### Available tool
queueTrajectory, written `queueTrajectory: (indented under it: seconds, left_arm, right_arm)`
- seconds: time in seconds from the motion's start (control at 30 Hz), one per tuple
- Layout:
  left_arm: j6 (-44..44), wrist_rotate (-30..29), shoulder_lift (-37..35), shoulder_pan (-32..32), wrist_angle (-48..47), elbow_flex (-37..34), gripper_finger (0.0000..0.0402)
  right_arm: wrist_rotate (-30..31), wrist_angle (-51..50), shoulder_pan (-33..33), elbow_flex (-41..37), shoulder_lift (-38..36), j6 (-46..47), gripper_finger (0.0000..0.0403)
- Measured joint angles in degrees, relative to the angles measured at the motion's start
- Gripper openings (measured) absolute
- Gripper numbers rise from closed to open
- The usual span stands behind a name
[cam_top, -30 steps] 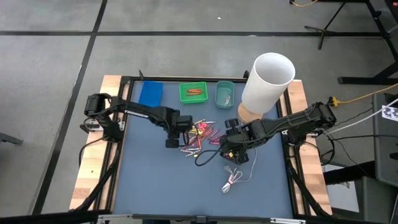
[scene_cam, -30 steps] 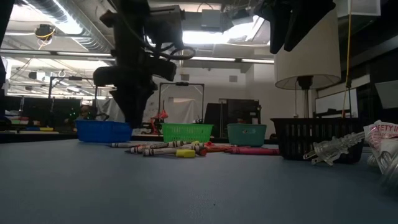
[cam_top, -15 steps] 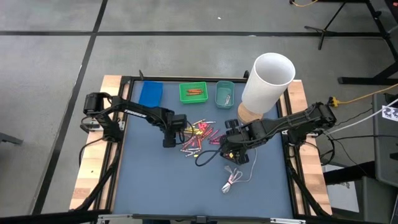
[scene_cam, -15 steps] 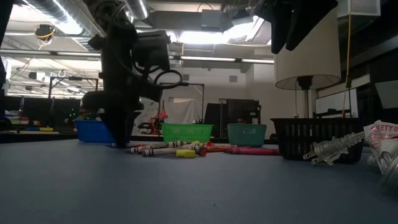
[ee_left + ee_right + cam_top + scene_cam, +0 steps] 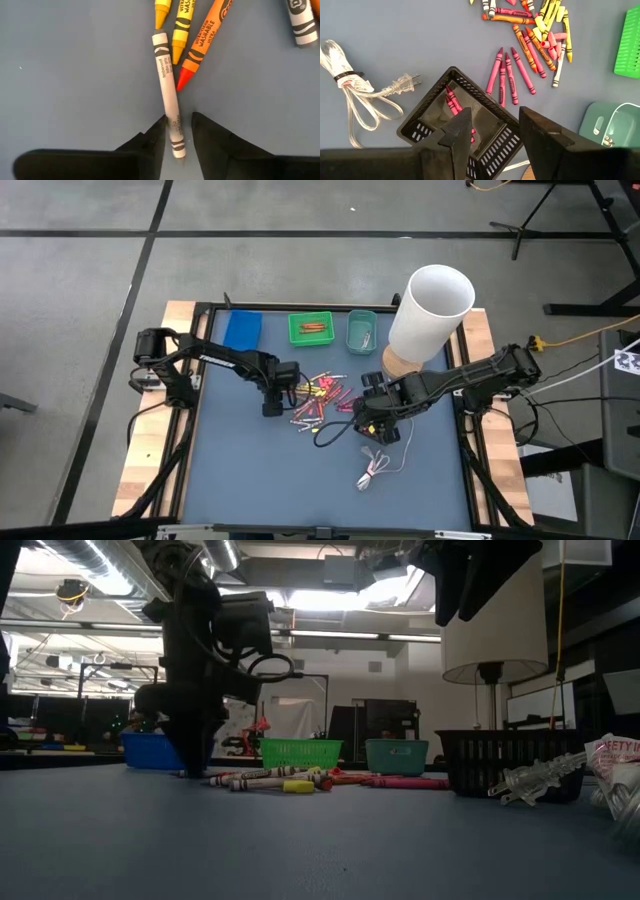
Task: Sort crayons
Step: Put the gray crayon into the dark green bin
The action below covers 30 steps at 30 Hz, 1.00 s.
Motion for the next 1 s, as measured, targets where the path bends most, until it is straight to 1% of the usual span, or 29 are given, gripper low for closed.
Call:
queueTrajectory:
  seconds: [0.2,0.3,0.43,0.53,0.6,0.83,1.0]
  left_arm:
    - [0.03,0.29,0.04,-0.04,-0.02,-0.02,0.0026]
    - [0.01,-0.01,0.02,-0.02,-0.09,-0.02,0.0007]
    - [0.04,-0.09,0.15,-0.02,-1.22,1.04,0.0007]
    - [0.09,-0.21,0.40,-0.02,-3.49,3.24,0.0006]
    - [0.19,-1.34,0.60,0.01,-4.54,4.99,0.0003]
    - [0.18,-0.78,0.48,0.91,-5.43,11.17,0.0002]
    - [0.05,-0.66,0.42,2.25,-3.53,14.65,0.0001]
  right_arm:
    - [0.00,-0.04,0.00,0.00,0.00,0.00,0.0163]
    - [0.00,-0.04,0.00,0.00,0.00,0.00,0.0163]
    - [0.00,-0.04,0.00,0.00,0.00,0.00,0.0163]
    - [0.00,0.06,0.00,0.00,0.00,0.00,0.0163]
    - [0.00,0.40,0.00,0.00,0.00,0.00,0.0163]
    - [0.00,2.13,0.00,0.02,0.00,0.00,0.0163]
    - [-0.02,3.18,0.00,0.02,0.00,0.00,0.0163]
